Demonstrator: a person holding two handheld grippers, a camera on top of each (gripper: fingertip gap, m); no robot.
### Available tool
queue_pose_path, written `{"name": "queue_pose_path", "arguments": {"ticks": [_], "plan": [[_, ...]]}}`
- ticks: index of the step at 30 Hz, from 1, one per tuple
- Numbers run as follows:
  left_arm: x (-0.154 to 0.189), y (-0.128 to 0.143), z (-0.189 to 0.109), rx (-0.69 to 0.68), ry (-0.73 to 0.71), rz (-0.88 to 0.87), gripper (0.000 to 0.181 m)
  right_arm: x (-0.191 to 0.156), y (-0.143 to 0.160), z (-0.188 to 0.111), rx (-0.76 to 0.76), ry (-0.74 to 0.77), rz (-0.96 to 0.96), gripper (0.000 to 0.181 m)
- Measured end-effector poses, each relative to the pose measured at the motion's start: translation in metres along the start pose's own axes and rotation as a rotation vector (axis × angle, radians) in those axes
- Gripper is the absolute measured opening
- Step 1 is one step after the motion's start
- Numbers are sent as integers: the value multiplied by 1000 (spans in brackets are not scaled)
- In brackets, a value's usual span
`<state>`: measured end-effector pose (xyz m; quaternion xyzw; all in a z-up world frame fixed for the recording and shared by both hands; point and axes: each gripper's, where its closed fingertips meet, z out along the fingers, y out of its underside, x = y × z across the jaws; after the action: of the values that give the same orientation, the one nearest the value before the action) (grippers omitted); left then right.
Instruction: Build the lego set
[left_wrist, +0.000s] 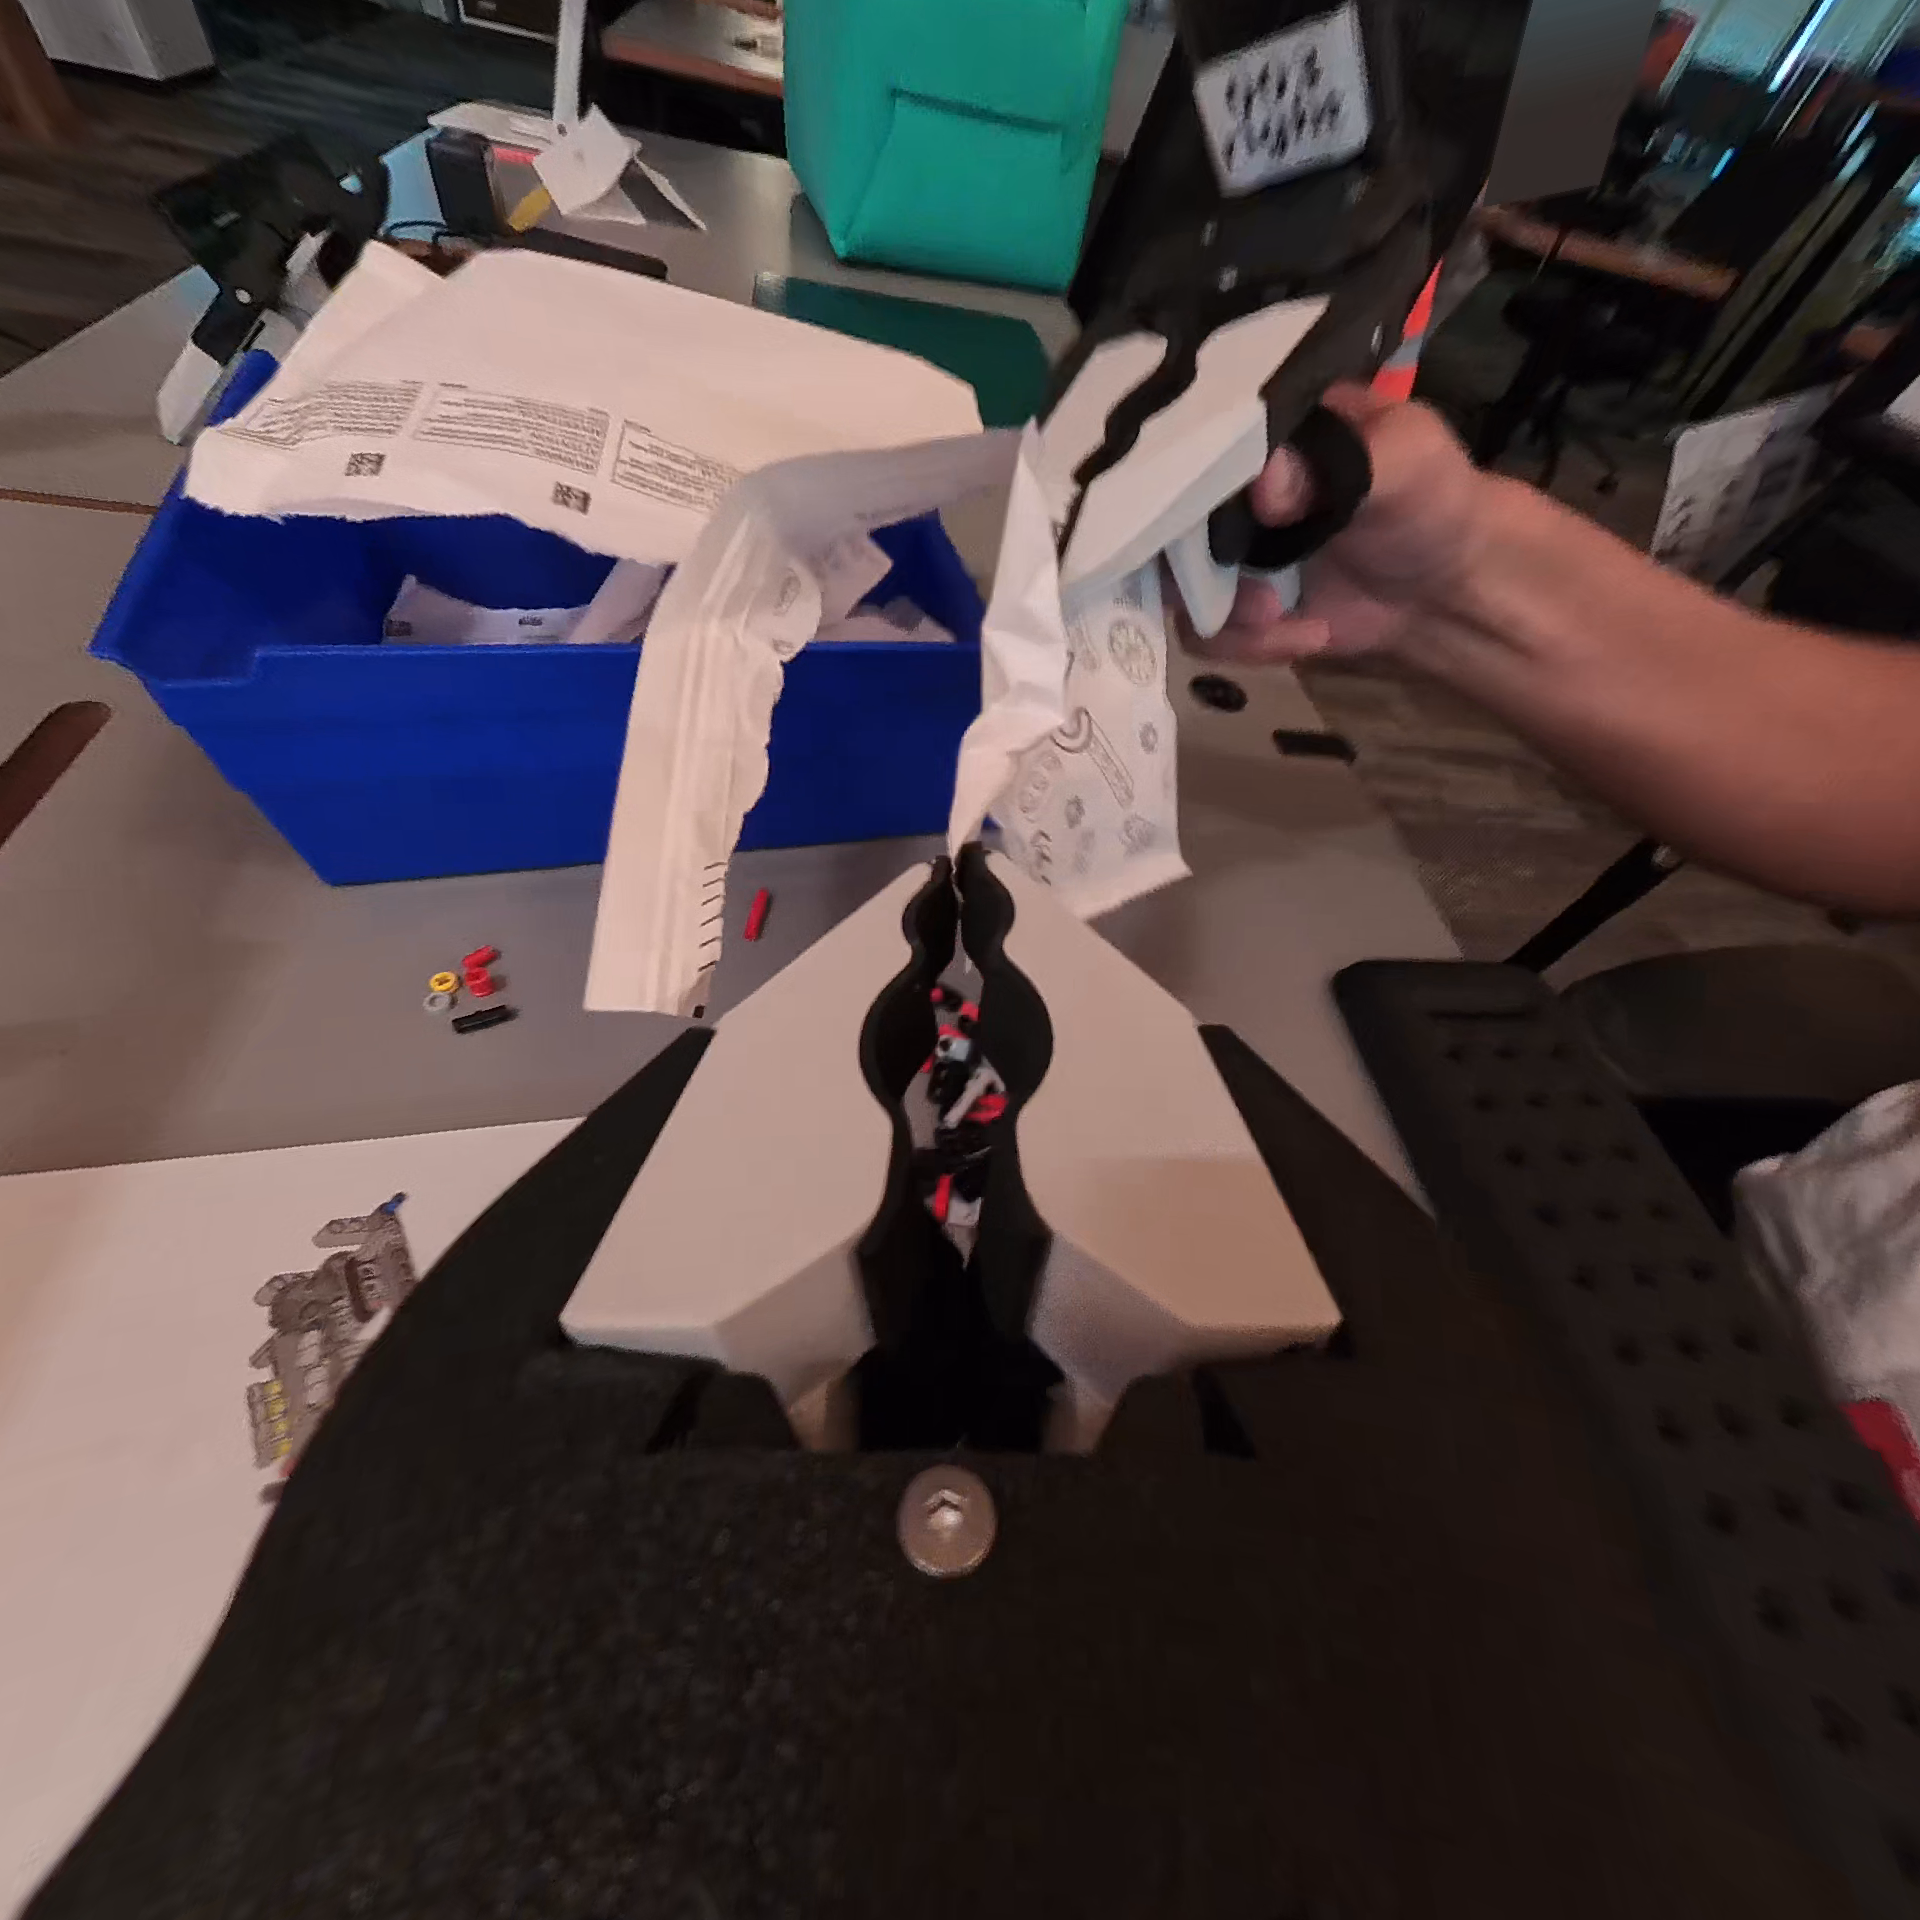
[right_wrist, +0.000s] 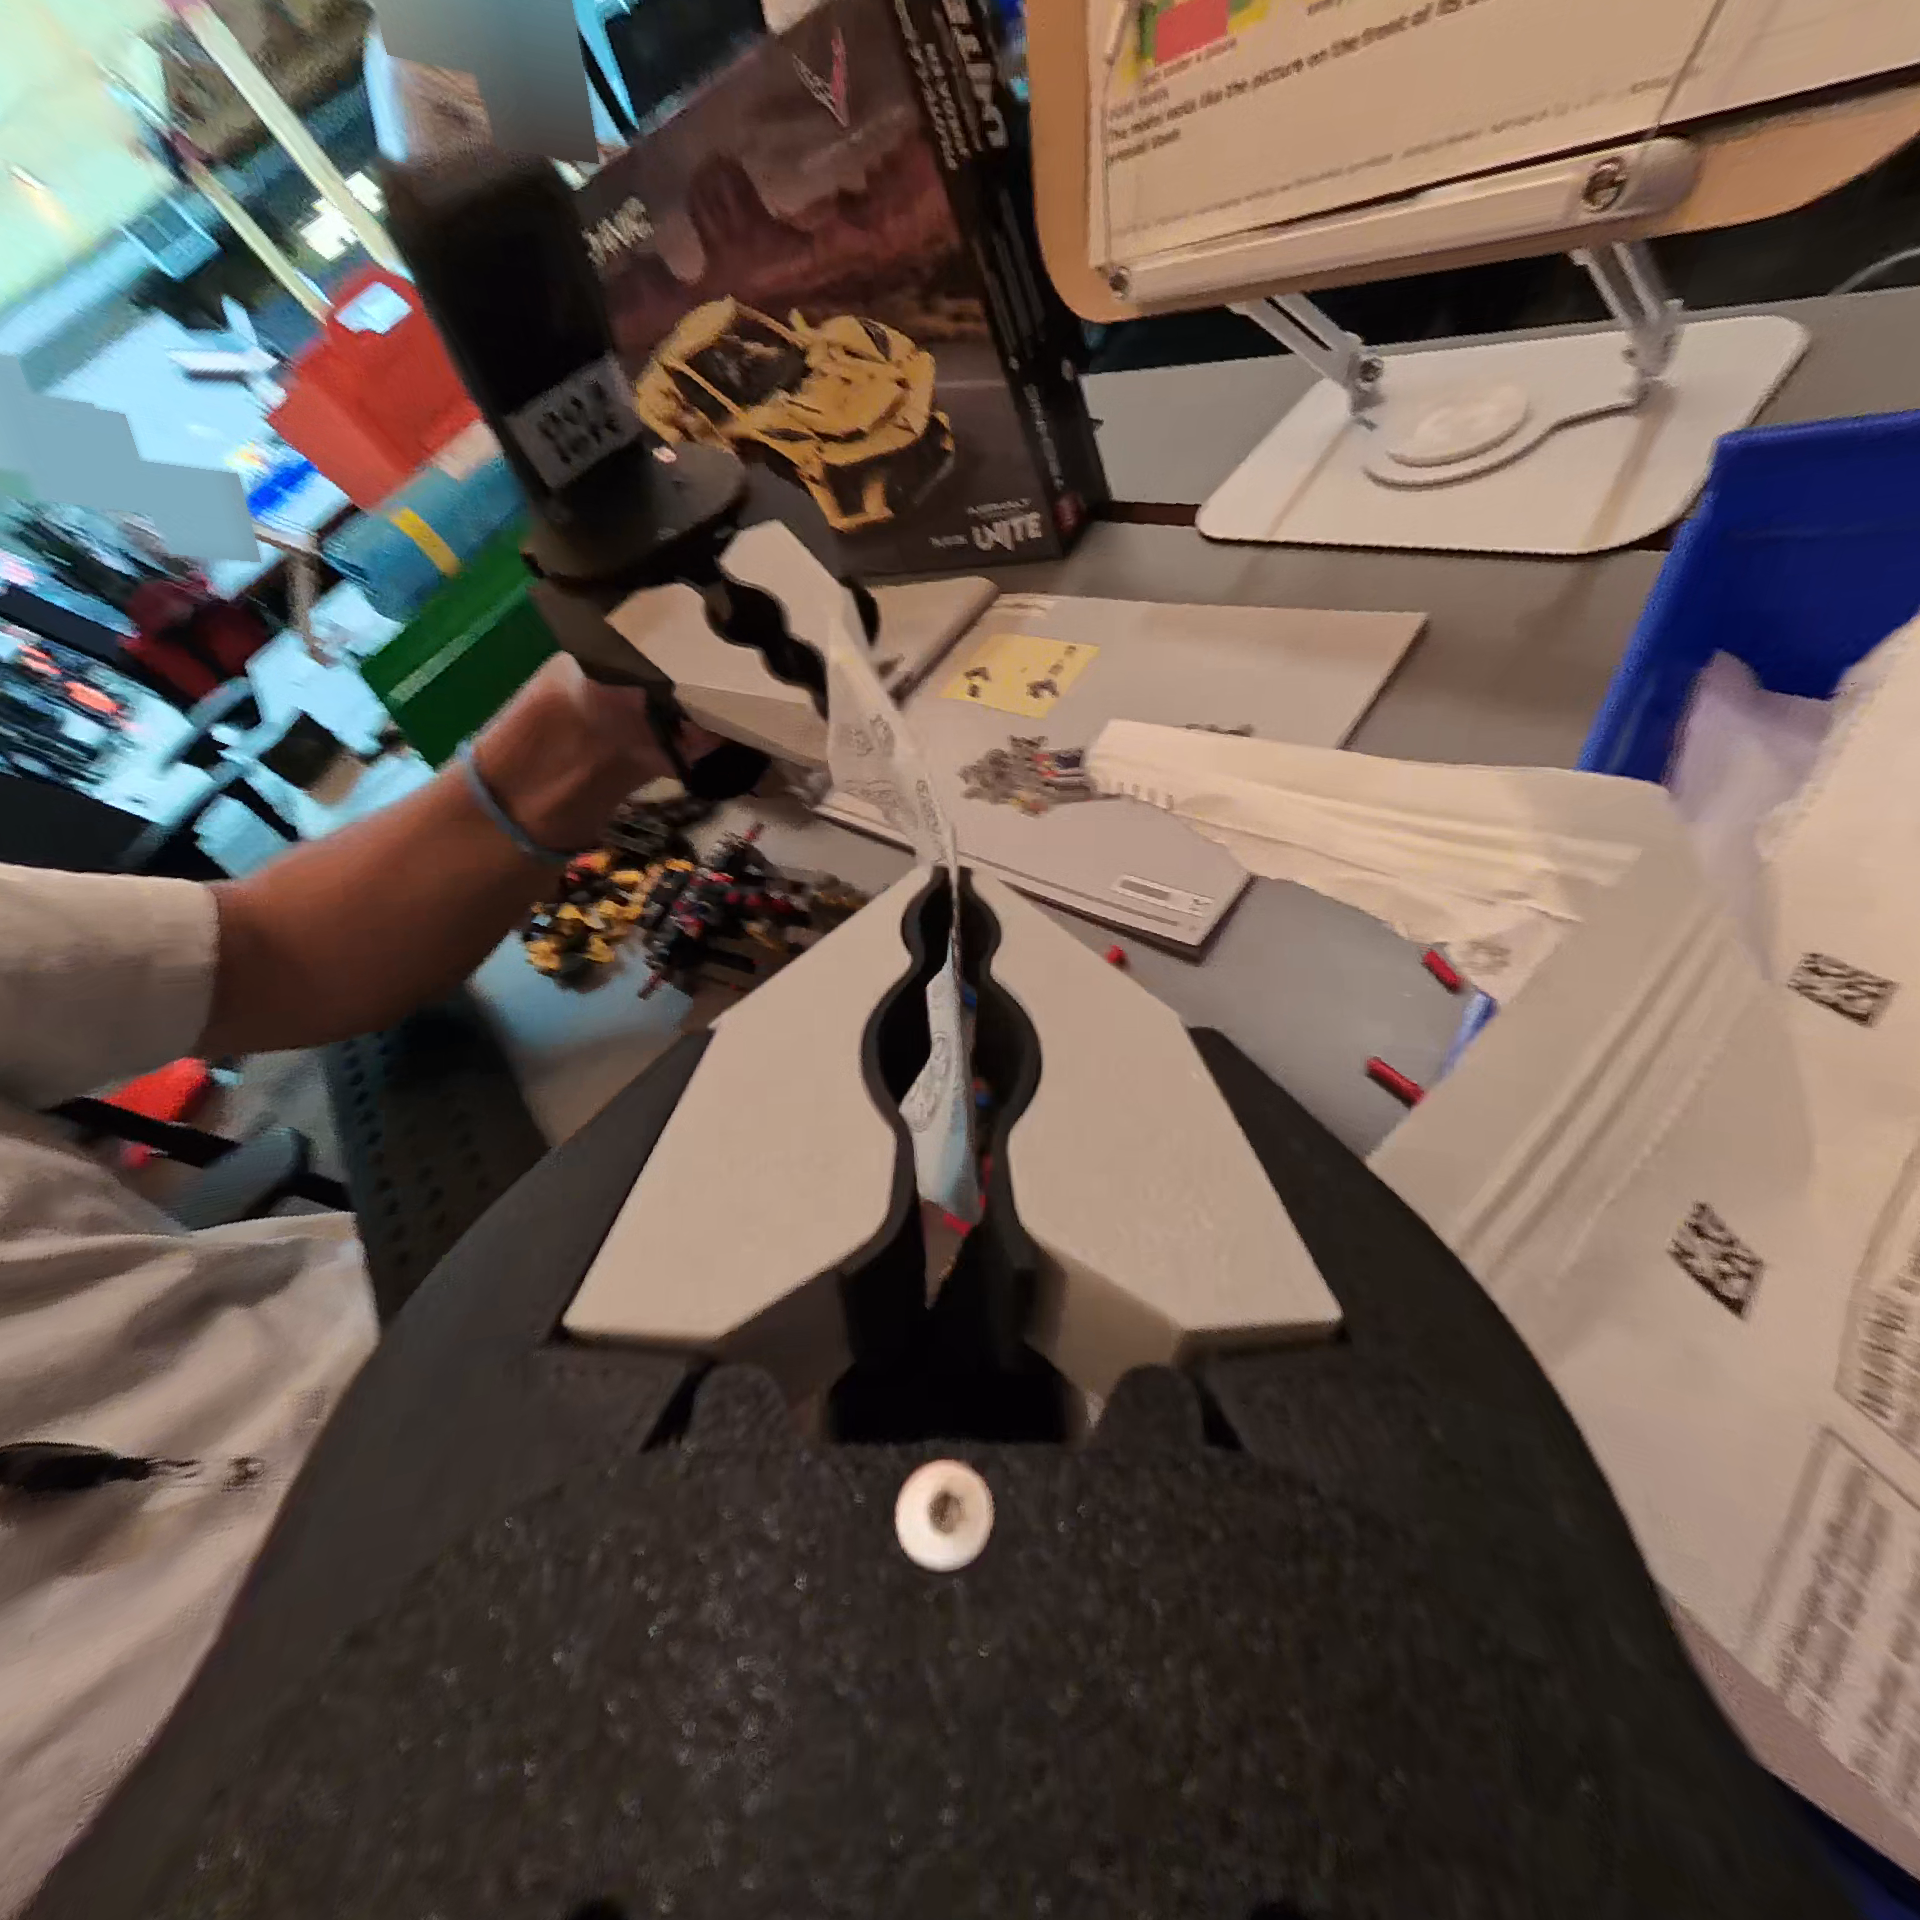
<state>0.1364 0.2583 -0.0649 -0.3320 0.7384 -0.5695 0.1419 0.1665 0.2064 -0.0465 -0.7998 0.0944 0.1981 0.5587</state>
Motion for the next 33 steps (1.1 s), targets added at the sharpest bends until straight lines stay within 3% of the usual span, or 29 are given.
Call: {"name": "queue_pose_path", "arguments": {"ticks": [4, 7, 12, 16, 18, 21, 24, 27, 28, 33], "plan": [[6, -27, -16, 116, 29, -48, 0, -32, -4, 2, 80, -223, 58, 0], [17, -48, -28, 158, 35, -13, 0, -42, 5, 8, 68, -246, 15, 17], [29, -60, -35, 161, 25, 35, 0, -49, 8, 15, 72, -242, -12, 0], [39, -67, -47, 238, 26, 5, 6, -61, -1, 12, 146, -285, -24, 0], [44, -66, -57, 276, 34, -43, 34, -66, -5, 10, 195, -284, -52, 0], [61, -50, -59, 279, 94, -133, 39, -85, -15, 2, 326, -328, -122, 0], [86, -26, -51, 227, 99, -87, 27, -106, -18, -2, 440, -340, -239, 0], [108, -16, -47, 210, 105, -37, 19, -123, -14, 2, 452, -388, -263, 0], [109, -17, -49, 227, 78, -20, 7, -126, -11, 5, 448, -396, -269, 0], [111, -2, -57, 205, -109, 162, 2, -132, 8, 15, 384, -395, -300, 9]]}}
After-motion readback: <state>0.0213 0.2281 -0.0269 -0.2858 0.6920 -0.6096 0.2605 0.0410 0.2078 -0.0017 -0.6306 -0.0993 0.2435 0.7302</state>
